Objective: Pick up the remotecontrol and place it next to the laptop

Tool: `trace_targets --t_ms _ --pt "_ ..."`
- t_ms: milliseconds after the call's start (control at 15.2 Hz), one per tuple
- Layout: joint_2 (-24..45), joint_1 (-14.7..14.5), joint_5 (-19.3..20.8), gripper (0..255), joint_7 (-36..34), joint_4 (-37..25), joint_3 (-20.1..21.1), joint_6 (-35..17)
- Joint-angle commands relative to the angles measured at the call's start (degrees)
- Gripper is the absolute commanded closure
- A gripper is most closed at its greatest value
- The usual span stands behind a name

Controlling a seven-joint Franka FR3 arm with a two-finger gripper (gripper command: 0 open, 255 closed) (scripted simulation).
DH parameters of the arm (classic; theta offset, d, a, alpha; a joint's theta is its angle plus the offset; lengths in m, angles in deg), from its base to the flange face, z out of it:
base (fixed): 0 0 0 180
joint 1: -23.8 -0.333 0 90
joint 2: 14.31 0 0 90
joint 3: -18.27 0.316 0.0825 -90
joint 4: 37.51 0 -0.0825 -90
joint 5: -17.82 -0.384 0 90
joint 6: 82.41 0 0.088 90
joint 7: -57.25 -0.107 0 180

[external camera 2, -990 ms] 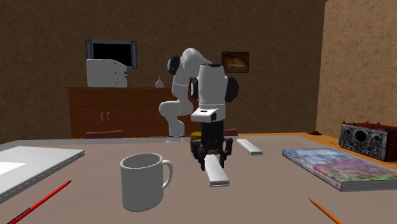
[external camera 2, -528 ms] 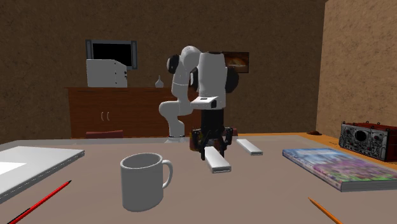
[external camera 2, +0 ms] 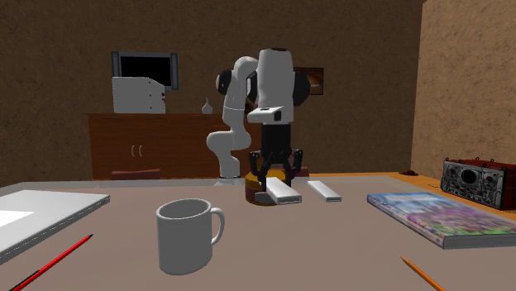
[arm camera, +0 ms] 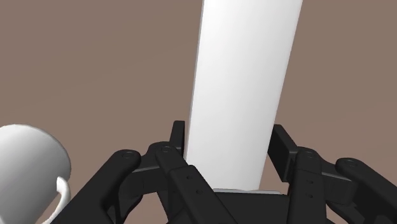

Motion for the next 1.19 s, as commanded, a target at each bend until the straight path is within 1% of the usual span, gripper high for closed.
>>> trace_targets --t_ms 0,264,660,1122 --pt "-0.42 -0.05 0.17 255 -0.18 -0.95 -0.05 1.34" --pt "-1.02 -0.03 0.41 255 -0.39 -3.08 -0.15 4.04" --pt "-5.91 3.59 1.16 255 6.06 3.86 -2.74 2.11" --pt "-9.27 8.26 1.73 255 14.23 8.47 -6.19 1.03"
